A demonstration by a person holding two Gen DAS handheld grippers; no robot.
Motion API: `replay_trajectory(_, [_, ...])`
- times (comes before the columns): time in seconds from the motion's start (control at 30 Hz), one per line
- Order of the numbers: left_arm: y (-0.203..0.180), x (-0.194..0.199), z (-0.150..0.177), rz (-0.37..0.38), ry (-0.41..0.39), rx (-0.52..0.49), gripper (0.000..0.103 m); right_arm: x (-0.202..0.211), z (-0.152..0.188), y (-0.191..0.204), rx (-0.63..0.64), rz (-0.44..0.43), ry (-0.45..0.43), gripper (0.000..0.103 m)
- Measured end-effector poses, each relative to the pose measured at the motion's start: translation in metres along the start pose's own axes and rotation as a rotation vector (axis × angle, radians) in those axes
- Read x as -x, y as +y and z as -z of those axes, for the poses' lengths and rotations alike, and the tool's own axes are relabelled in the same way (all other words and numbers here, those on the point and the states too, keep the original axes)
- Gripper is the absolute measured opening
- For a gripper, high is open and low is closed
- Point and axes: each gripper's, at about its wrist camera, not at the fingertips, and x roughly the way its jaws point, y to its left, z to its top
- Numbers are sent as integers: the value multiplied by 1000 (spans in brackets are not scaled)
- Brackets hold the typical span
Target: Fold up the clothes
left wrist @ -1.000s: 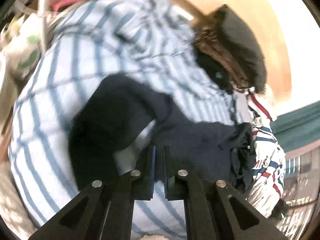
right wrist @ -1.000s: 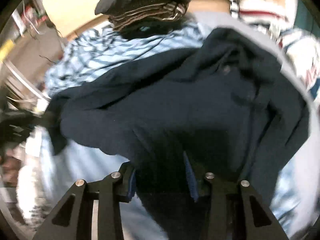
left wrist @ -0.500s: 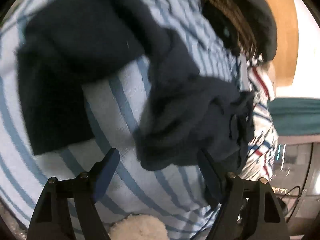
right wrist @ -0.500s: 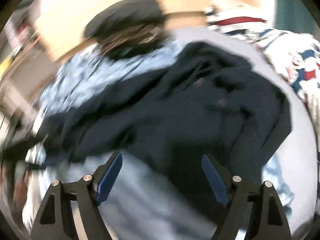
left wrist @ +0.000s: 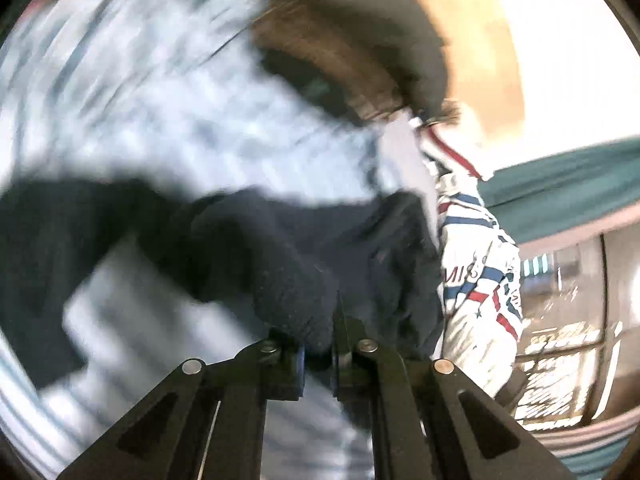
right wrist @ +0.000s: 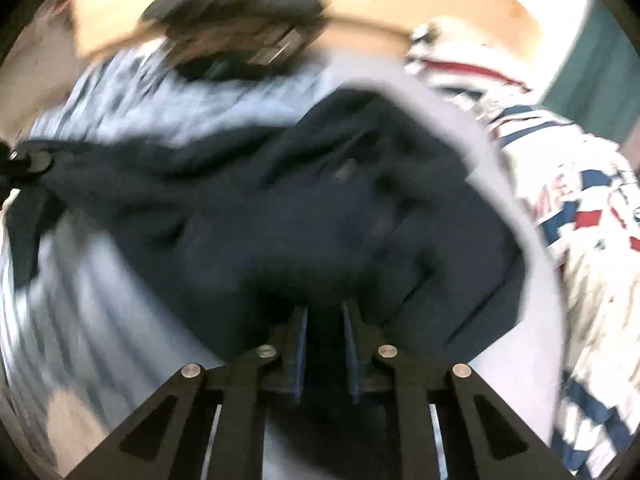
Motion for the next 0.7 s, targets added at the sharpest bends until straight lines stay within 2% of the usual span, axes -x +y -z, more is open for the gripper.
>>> replay_trajectory(0.03, [-17, -5, -12, -11, -24, -25, 8, 3, -16, -17, -50, 37, -29, 17])
replay_trajectory(0.1, [-33, -24, -30, -46, -88, -1, 8, 0, -36, -51, -183, 120, -50, 19])
replay_trajectory(0.13, [-41, -33, -39, -64, -120, 11, 14, -1, -46, -67, -249, 162, -61, 23])
replay_trajectory(0.17, [-47, -43, -47, -84, -143, 23, 20, 0, -47, -83, -330, 203, -55, 48])
replay_trajectory(0.2, [-45, -55, -49, -115, -121, 32, 38, -4, -45, -102, -447, 191, -14, 58])
replay_trajectory(0.23, [-42, -67, -51, -137, -96, 43, 58, 0, -37, -105, -484, 94, -23, 58])
replay_trajectory(0.27, [-35, -74, -48, -113, -60, 58, 65, 4, -28, -107, -516, -7, -34, 57])
replay_trajectory(0.3, [-25, -79, -42, -66, -37, 86, 71, 9, -19, -109, -547, -107, -45, 63])
replay_trajectory(0.33, [-15, -81, -36, -44, -24, 114, 72, 11, -9, -101, -504, -159, -44, 69])
replay_trajectory(0.37, [-4, -82, -29, -37, -11, 138, 72, 14, 4, -86, -430, -163, -38, 78])
replay_trajectory(0.5, [29, -86, 0, -40, 29, 205, 72, 1, 40, -41, -199, -128, 10, 84])
replay_trajectory(0.63, [44, -90, 18, -79, 52, 211, 72, -43, 50, -2, 22, -1, 132, 81])
replay_trajectory(0.67, [46, -91, 20, -98, 54, 207, 72, -54, 51, 7, 82, 35, 155, 64])
replay_trajectory(0.7, [49, -91, 22, -116, 55, 204, 72, -57, 43, 2, 95, 90, 133, 37])
